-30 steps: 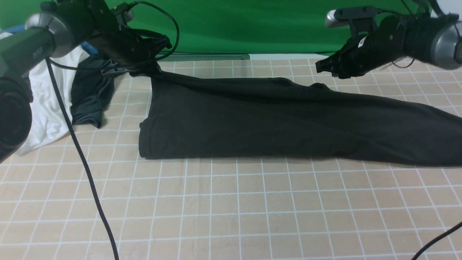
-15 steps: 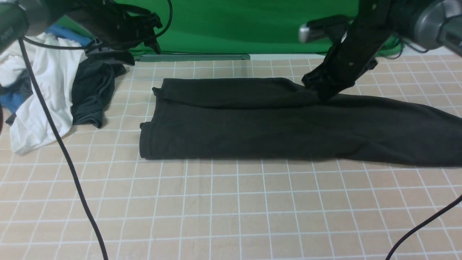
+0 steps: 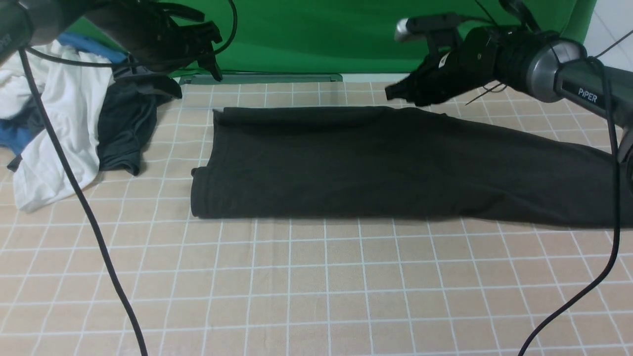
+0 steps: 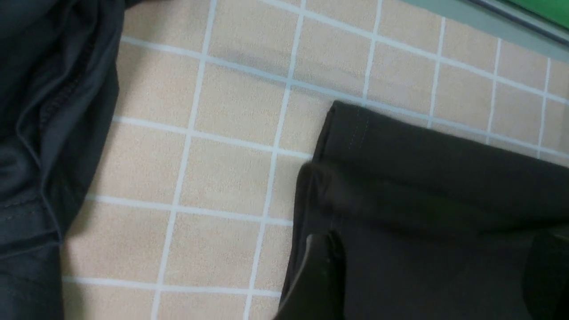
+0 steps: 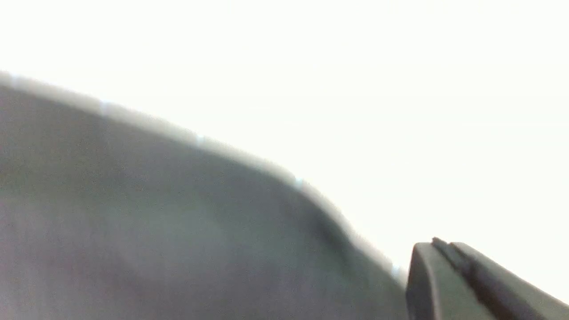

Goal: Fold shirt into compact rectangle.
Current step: 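Pull the folded dark garment lengthwise by its ends to straighten it flat on the table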

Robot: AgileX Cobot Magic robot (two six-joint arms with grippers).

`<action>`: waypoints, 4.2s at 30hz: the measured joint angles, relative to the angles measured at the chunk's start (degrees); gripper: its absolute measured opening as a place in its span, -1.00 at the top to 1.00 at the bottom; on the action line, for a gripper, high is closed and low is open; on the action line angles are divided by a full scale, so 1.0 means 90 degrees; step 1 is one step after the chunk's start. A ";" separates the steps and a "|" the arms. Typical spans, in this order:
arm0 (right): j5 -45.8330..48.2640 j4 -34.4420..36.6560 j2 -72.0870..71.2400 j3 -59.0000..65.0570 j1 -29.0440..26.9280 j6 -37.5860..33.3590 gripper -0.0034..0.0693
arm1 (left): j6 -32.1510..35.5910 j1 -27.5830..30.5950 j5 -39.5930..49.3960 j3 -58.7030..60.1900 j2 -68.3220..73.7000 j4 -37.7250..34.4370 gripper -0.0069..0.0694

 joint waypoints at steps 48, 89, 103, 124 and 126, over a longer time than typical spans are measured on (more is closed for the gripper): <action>0.4869 -0.0037 -0.3039 0.1020 -0.1273 -0.0709 0.84 | -0.0522 -0.0502 0.1751 0.0955 -0.0539 0.0776 0.41; 0.4699 -0.0503 -0.3642 0.2846 -0.2605 -0.0604 0.84 | -0.0496 -0.0513 0.1706 0.1188 0.0125 0.0014 0.35; 0.3750 -0.0392 -0.2745 0.3252 -0.3870 -0.0798 -0.30 | -0.0320 -0.0515 0.1734 0.1223 0.0010 0.0287 0.35; 0.3176 0.0240 -0.1854 0.3254 -0.3870 -0.1373 0.71 | -0.0281 -0.0515 0.1734 0.1223 0.0010 0.0171 0.35; 0.3246 0.0310 -0.1893 0.3254 -0.3877 -0.1409 0.73 | -0.0281 -0.0515 0.1728 0.1243 -0.0005 0.0171 0.35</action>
